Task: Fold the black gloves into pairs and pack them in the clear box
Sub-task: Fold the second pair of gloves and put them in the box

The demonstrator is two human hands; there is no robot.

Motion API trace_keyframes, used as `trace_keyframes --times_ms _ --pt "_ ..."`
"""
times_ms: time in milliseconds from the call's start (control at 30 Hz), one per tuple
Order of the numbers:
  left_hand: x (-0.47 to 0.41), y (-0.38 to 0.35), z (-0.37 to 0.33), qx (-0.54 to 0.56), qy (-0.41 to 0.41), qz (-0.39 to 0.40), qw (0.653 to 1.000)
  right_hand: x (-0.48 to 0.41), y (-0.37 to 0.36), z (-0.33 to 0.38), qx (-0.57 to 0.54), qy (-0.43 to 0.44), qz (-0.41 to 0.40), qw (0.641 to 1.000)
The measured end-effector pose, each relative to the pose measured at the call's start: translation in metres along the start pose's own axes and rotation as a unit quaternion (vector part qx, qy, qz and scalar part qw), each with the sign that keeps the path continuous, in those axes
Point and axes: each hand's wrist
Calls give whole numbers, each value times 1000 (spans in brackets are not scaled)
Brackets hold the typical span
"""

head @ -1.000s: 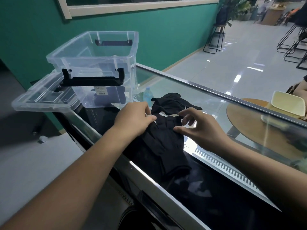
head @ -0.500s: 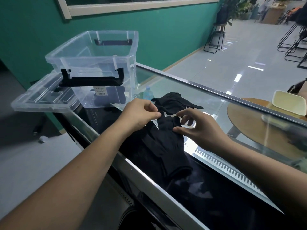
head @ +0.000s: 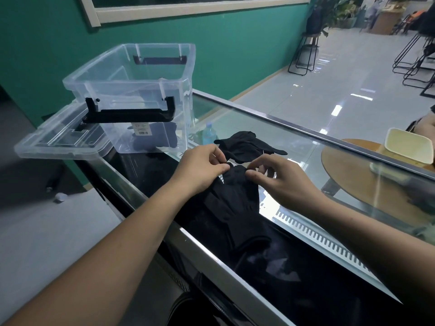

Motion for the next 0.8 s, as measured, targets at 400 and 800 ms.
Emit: trace_keyframes --times_ms 400,800 --pt "5 -4 0 -14 -35 -24 999 -1 -2 1 -44 -46 -51 997" --pt "4 -5 -11 -67 -51 -10 996 1 -4 2 12 -22 -50 998"
Point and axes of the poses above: each hand's wrist, its own x-axis away from the middle knuckle, its own y-axis out of the back of the hand, z = x × y, and after that the axes turned 1 degree about x, right-handed
